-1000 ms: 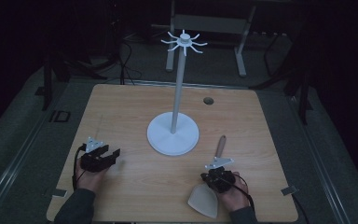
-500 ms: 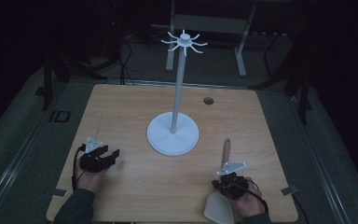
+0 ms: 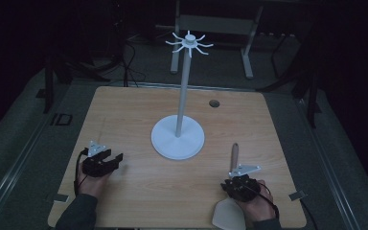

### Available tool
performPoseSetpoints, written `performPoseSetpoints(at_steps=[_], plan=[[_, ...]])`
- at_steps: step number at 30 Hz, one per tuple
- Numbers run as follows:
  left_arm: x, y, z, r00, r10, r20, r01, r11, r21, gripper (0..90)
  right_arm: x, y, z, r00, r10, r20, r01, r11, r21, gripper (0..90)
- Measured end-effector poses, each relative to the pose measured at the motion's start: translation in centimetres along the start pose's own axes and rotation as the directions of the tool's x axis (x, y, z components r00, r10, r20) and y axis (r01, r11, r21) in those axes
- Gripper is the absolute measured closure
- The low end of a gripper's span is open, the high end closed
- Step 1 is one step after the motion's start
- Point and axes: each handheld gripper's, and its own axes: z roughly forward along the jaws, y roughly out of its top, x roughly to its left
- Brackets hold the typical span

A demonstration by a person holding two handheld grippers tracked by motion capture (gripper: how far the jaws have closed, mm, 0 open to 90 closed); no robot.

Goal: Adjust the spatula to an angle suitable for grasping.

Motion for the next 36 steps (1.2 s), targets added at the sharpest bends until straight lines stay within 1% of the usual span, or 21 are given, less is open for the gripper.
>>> performPoseSetpoints(at_steps=[1, 2, 4, 6, 7, 9, 10, 11, 12, 13, 15, 16, 21, 22, 24, 25, 27, 30, 33, 35, 36], plan=[[0.0, 0.0, 0.0, 1.0, 0.002, 0.0, -0.002, 1.0, 0.0, 45.3, -0.4, 0.3, 0.0, 0.9992, 0.028, 0.027, -0.027, 0.999, -0.018, 66.6], [0.0, 0.0, 0.0, 1.0, 0.003, 0.0, -0.003, 1.0, 0.001, 45.3, -0.4, 0.3, 0.0, 0.9992, 0.028, 0.027, -0.027, 0.999, -0.018, 66.6], [0.0, 0.0, 0.0, 1.0, 0.003, 0.001, -0.003, 1.0, 0.001, 45.2, -1.0, 0.5, 0.1, 0.9967, 0.06, 0.056, -0.058, 0.998, -0.029, 64.9], [0.0, 0.0, 0.0, 1.0, 0.0, 0.0, 0.0, 1.0, -0.001, 45.2, -1.6, 0.8, 0.2, 0.9932, 0.099, 0.062, -0.096, 0.994, -0.042, 62.8], [0.0, 0.0, 0.0, 1.0, -0.002, 0.0, 0.002, 1.0, -0.002, 45.2, -1.8, 1.0, 0.3, 0.9905, 0.112, 0.08, -0.108, 0.993, -0.049, 59.6], [0.0, 0.0, 0.0, 1.0, -0.001, 0.001, 0.001, 1.0, -0.002, 45.2, -2.2, 1.3, 0.5, 0.9814, 0.125, 0.145, -0.12, 0.992, -0.046, 56.2], [0.0, 0.0, 0.0, 1.0, -0.001, 0.0, 0.001, 1.0, -0.001, 45.2, -2.4, 1.4, 0.6, 0.9771, 0.138, 0.162, -0.133, 0.99, -0.045, 54.9], [0.0, 0.0, 0.0, 1.0, -0.001, -0.001, 0.001, 1.0, -0.001, 45.2, -2.9, 1.6, 0.9, 0.9705, 0.153, 0.186, -0.15, 0.988, -0.027, 53.0], [0.0, 0.0, 0.0, 1.0, -0.002, 0.0, 0.002, 1.0, -0.001, 45.2, -2.9, 1.6, 0.9, 0.9705, 0.153, 0.186, -0.15, 0.988, -0.027, 53.0], [0.0, 0.0, 0.0, 1.0, 0.001, 0.001, -0.001, 1.0, 0.0, 45.2, -3.5, 1.7, 1.5, 0.9651, 0.175, 0.195, -0.178, 0.984, -0.002, 53.8], [0.0, 0.0, 0.0, 1.0, 0.0, 0.001, 0.0, 1.0, -0.002, 45.2, -3.7, 1.8, 1.7, 0.9637, 0.18, 0.197, -0.185, 0.983, 0.005, 54.8], [0.0, 0.0, 0.0, 1.0, -0.001, 0.001, 0.001, 1.0, -0.003, 45.2, -3.9, 1.9, 2.0, 0.9616, 0.194, 0.194, -0.201, 0.979, 0.019, 55.3], [0.0, 0.0, 0.0, 1.0, 0.001, 0.001, -0.001, 1.0, 0.0, 45.2, -4.0, 2.4, 2.4, 0.9562, 0.208, 0.206, -0.219, 0.975, 0.033, 57.3], [0.0, 0.0, 0.0, 1.0, 0.002, 0.001, -0.002, 1.0, -0.001, 45.2, -4.0, 2.6, 2.4, 0.9585, 0.199, 0.204, -0.21, 0.977, 0.034, 58.3], [0.0, 0.0, 0.0, 1.0, 0.001, 0.002, -0.001, 1.0, -0.002, 45.2, -3.9, 2.9, 2.6, 0.9654, 0.192, 0.176, -0.202, 0.979, 0.038, 60.2], [0.0, 0.0, 0.0, 1.0, 0.002, 0.002, -0.002, 1.0, -0.001, 45.2, -3.8, 3.2, 2.8, 0.9709, 0.176, 0.162, -0.185, 0.982, 0.04, 61.0], [0.0, 0.0, 0.0, 1.0, 0.001, 0.0, -0.001, 1.0, -0.002, 45.2, -3.7, 3.6, 3.0, 0.976, 0.163, 0.144, -0.171, 0.984, 0.045, 62.6], [0.0, 0.0, 0.0, 1.0, 0.0, 0.001, 0.0, 1.0, -0.002, 45.2, -3.2, 4.3, 3.5, 0.9863, 0.122, 0.111, -0.129, 0.99, 0.061, 64.6], [0.0, 0.0, 0.0, 1.0, 0.0, 0.001, 0.0, 1.0, -0.002, 45.2, -2.7, 5.0, 3.9, 0.9915, 0.105, 0.078, -0.111, 0.99, 0.083, 65.8], [0.1, 0.0, 0.0, 1.0, 0.002, 0.004, -0.002, 1.0, -0.002, 45.2, -2.5, 5.5, 4.1, 0.9891, 0.123, 0.082, -0.131, 0.986, 0.101, 63.2], [0.1, 0.0, 0.0, 1.0, 0.002, 0.004, -0.002, 1.0, -0.001, 45.2, -2.5, 5.7, 4.1, 0.9869, 0.14, 0.08, -0.148, 0.984, 0.102, 62.2]])
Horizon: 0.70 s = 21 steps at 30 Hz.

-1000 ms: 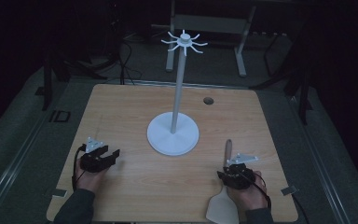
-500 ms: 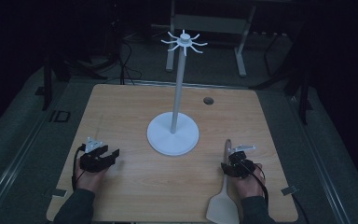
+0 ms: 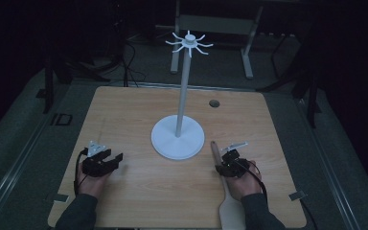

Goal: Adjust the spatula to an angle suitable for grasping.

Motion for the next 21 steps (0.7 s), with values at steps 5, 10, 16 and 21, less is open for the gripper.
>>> performPoseSetpoints(at_steps=[5, 10, 16, 21], plan=[[0.0, 0.0, 0.0, 1.0, 0.0, 0.0, 0.0, 1.0, 0.0, 45.2, -0.1, 1.0, -0.2, 0.9965, 0.083, 0.0, -0.083, 0.995, 0.057, 60.4], [-0.1, 0.0, 0.1, 1.0, 0.001, -0.002, -0.001, 1.0, -0.001, 45.2, 0.1, 1.8, -0.3, 0.9948, 0.092, 0.042, -0.096, 0.991, 0.097, 64.3], [-0.1, 0.0, 0.1, 1.0, 0.001, 0.0, -0.001, 1.0, 0.002, 45.1, 0.0, 2.9, -0.1, 0.9923, 0.112, 0.053, -0.119, 0.98, 0.162, 67.5], [0.0, 0.0, 0.0, 1.0, -0.001, 0.001, 0.001, 1.0, -0.001, 45.1, 0.1, 3.5, 0.6, 0.9892, 0.132, 0.064, -0.143, 0.965, 0.22, 67.8]])
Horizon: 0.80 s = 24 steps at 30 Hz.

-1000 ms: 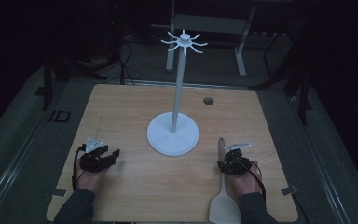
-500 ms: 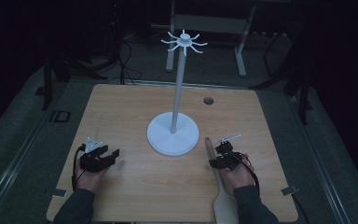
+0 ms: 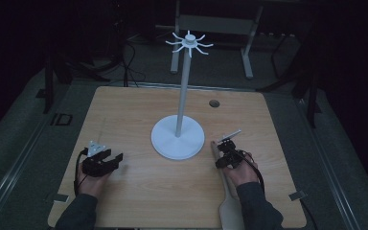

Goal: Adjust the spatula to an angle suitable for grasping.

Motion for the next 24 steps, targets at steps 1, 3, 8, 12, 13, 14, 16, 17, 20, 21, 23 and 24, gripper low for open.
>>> performPoseSetpoints(at_steps=[1, 3, 8, 12, 13, 14, 16, 17, 20, 21, 23, 24], plan=[[0.0, 0.0, 0.0, 1.0, -0.001, 0.0, 0.001, 1.0, 0.0, 45.1, 0.1, 0.1, 0.1, 1.0, 0.003, 0.005, -0.003, 1.0, 0.006, 68.9], [0.0, 0.0, 0.0, 1.0, -0.002, 0.001, 0.002, 1.0, 0.001, 45.0, 0.3, 0.2, 0.2, 0.9997, 0.004, 0.023, -0.005, 1.0, 0.022, 69.8], [0.0, 0.0, 0.0, 1.0, -0.001, 0.0, 0.001, 1.0, 0.0, 45.0, 0.6, 0.5, 0.3, 0.9986, 0.007, 0.053, -0.009, 0.999, 0.044, 70.0], [0.0, 0.0, 0.0, 1.0, -0.002, 0.001, 0.002, 1.0, 0.0, 45.0, 0.9, 0.5, 0.8, 0.9972, 0.002, 0.075, -0.007, 0.998, 0.062, 70.7], [0.0, 0.0, 0.0, 1.0, -0.002, 0.0, 0.002, 1.0, 0.0, 45.0, 1.0, 0.5, 0.9, 0.9969, 0.001, 0.078, -0.006, 0.998, 0.063, 70.7], [0.0, 0.0, 0.0, 1.0, -0.002, 0.0, 0.002, 1.0, 0.001, 45.0, 1.0, 0.5, 0.9, 0.9968, 0.004, 0.079, -0.009, 0.998, 0.062, 70.7], [0.0, 0.0, 0.0, 1.0, 0.0, 0.001, 0.0, 1.0, 0.001, 45.0, 1.0, 0.4, 0.9, 0.9966, 0.009, 0.082, -0.014, 0.998, 0.061, 70.8], [0.0, 0.0, 0.0, 1.0, 0.001, 0.001, -0.001, 1.0, 0.0, 45.0, 1.0, 0.4, 0.9, 0.9965, 0.011, 0.083, -0.016, 0.998, 0.061, 70.9], [0.0, 0.0, 0.0, 1.0, -0.001, 0.001, 0.001, 1.0, 0.0, 45.0, 1.1, 0.4, 0.9, 0.9961, 0.013, 0.088, -0.019, 0.998, 0.058, 72.2], [0.0, 0.0, 0.0, 1.0, -0.001, 0.001, 0.001, 1.0, 0.001, 45.0, 1.1, 0.4, 0.9, 0.996, 0.015, 0.088, -0.02, 0.998, 0.056, 72.6], [0.0, 0.0, 0.0, 1.0, -0.001, 0.001, 0.001, 1.0, 0.0, 45.0, 1.1, 0.3, 0.9, 0.996, 0.024, 0.086, -0.028, 0.999, 0.044, 73.3], [0.0, 0.0, 0.0, 1.0, 0.0, 0.001, 0.0, 1.0, 0.001, 45.0, 1.1, 0.2, 0.9, 0.996, 0.026, 0.085, -0.03, 0.999, 0.039, 73.8]])
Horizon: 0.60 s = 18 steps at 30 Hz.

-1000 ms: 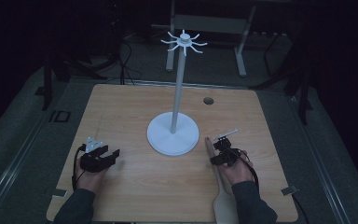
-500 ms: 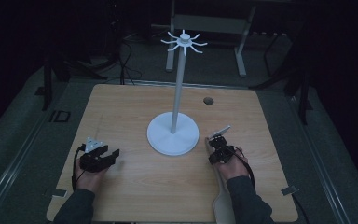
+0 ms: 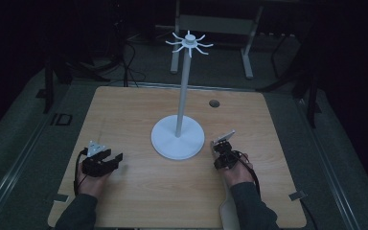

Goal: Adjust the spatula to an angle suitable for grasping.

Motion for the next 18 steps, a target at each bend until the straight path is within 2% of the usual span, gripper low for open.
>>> performPoseSetpoints(at_steps=[3, 8, 13, 18], plan=[[0.0, 0.0, 0.0, 1.0, -0.002, 0.0, 0.002, 1.0, 0.001, 45.0, 0.1, -0.2, -0.1, 0.9994, 0.009, -0.034, -0.009, 1.0, -0.022, 74.9], [0.0, 0.0, 0.0, 1.0, 0.001, 0.0, -0.001, 1.0, -0.001, 45.1, 0.1, -0.3, -0.9, 0.9995, 0.006, -0.031, -0.008, 0.998, -0.07, 75.3], [0.0, 0.0, 0.1, 1.0, 0.0, 0.001, 0.0, 1.0, 0.001, 45.1, -0.2, -0.7, -2.3, 0.9996, 0.0, -0.028, -0.005, 0.988, -0.153, 75.4], [-0.1, 0.1, 0.3, 1.0, 0.005, 0.004, -0.005, 1.0, 0.003, 45.1, -0.1, -1.0, -3.4, 0.9997, -0.014, -0.018, 0.01, 0.979, -0.206, 75.4]])
